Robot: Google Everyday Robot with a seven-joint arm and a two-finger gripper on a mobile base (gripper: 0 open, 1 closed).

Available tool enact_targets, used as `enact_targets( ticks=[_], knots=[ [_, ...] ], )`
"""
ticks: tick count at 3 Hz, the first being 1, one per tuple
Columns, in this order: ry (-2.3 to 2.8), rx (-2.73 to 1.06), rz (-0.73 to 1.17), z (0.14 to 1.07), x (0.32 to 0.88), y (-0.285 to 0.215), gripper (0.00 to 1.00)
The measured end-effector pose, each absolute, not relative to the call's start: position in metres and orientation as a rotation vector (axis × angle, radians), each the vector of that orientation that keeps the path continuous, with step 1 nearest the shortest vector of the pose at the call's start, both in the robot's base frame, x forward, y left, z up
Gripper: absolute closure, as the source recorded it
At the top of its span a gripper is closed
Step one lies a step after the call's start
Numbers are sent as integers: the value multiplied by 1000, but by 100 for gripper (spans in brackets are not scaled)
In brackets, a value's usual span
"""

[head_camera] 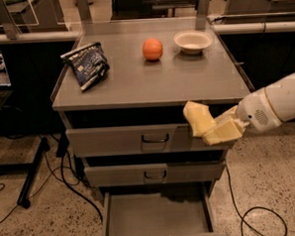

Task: Place sponge into bottom drawer

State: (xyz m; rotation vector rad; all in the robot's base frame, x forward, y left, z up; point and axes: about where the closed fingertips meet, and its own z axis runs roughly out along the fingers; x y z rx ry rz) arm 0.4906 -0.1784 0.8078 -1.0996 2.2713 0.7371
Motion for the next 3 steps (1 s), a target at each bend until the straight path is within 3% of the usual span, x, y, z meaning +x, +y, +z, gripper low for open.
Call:
enact_targets(
  ticks=[3],
  knots=[
    [2464, -776, 972, 662, 464, -188, 100]
  ],
)
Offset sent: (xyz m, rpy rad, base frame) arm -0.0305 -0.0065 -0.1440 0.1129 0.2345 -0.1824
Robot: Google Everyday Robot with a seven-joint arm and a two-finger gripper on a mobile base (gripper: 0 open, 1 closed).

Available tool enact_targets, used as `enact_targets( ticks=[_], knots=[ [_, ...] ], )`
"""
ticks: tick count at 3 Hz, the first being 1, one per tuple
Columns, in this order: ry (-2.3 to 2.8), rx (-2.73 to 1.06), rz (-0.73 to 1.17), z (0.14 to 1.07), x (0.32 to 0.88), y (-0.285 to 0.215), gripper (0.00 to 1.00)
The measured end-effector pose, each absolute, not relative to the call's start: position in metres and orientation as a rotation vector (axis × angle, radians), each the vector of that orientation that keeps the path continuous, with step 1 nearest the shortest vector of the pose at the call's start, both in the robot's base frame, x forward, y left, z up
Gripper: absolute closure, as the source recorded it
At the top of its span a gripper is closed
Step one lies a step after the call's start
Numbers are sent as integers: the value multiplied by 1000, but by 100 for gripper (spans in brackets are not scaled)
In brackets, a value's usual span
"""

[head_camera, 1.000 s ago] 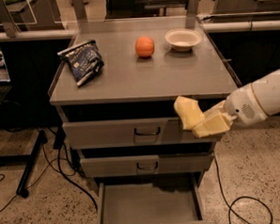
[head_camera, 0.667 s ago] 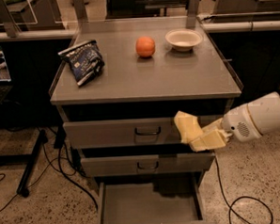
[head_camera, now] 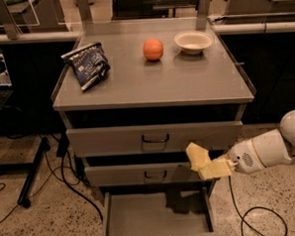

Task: Place sponge into bottom drawer

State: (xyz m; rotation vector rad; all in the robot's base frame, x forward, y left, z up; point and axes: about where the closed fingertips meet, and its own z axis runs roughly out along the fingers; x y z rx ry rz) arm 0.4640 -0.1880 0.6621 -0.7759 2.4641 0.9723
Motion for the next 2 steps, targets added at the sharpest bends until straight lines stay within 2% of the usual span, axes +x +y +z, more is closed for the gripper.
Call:
enact_targets(
  ticks=[2],
  knots=[
    [2496, -760, 1005, 641, 458, -181, 100]
  ],
)
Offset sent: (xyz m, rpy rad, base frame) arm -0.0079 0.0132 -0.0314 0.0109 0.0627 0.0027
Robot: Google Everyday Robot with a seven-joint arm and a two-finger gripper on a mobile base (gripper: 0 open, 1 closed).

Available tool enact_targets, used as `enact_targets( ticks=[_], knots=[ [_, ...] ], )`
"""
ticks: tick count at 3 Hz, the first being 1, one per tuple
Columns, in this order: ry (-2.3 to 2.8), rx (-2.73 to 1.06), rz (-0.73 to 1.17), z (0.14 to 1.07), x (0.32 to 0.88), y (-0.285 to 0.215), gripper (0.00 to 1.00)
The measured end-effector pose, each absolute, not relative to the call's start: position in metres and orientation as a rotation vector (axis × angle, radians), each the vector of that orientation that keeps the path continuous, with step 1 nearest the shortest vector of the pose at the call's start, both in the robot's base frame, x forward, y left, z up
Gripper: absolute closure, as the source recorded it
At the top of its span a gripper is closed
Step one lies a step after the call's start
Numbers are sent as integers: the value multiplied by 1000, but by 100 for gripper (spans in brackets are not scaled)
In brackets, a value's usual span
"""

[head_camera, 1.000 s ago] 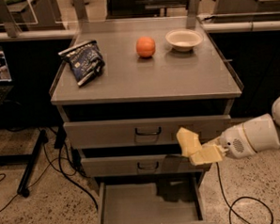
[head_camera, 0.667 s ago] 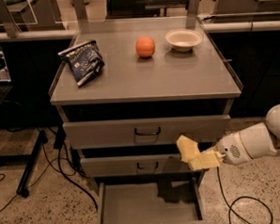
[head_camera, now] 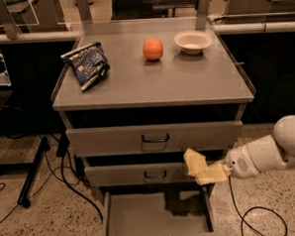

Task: Place sponge into bottom drawer

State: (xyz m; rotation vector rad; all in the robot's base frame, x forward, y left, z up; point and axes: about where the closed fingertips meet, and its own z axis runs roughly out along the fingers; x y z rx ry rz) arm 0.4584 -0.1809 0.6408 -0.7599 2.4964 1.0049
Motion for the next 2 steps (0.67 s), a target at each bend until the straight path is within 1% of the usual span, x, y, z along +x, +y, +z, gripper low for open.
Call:
enact_targets(
  ticks=[2],
  knots=[
    [2630, -511, 1005, 525, 465, -196, 100]
  ],
)
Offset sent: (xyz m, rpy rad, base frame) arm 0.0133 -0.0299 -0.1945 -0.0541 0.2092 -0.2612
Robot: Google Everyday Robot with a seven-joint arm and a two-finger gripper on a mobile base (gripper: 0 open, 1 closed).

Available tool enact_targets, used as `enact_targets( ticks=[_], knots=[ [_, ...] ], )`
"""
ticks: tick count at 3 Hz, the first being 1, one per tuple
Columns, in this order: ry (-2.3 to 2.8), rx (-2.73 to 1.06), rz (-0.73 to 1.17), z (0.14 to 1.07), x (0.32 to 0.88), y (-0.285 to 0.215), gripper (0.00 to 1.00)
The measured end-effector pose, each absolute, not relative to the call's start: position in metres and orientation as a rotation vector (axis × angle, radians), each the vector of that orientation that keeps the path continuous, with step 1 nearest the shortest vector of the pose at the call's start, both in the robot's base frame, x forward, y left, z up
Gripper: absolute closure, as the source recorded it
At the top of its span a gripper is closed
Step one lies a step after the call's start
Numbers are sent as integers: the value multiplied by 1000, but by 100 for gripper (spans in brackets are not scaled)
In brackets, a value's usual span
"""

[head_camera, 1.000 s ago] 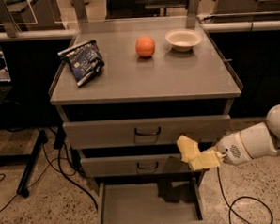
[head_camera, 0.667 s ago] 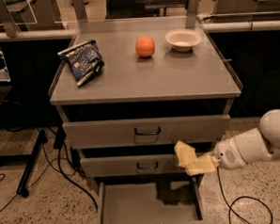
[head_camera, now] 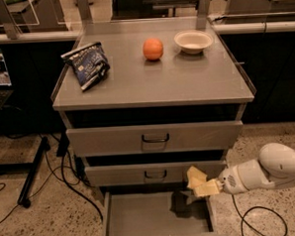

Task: Place sponge into bottom drawer

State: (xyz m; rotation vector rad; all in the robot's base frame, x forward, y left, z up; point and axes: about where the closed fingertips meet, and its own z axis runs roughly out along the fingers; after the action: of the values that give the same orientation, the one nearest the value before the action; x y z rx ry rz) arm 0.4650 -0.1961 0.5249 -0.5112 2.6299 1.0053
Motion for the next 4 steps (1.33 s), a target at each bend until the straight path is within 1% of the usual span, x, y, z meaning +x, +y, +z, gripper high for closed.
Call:
enact_targets(
  ticks=[3, 4],
  knots=[
    [2829, -280, 1012, 387, 484, -214, 100],
    [2824, -278, 1005, 385, 482, -211, 100]
  ],
)
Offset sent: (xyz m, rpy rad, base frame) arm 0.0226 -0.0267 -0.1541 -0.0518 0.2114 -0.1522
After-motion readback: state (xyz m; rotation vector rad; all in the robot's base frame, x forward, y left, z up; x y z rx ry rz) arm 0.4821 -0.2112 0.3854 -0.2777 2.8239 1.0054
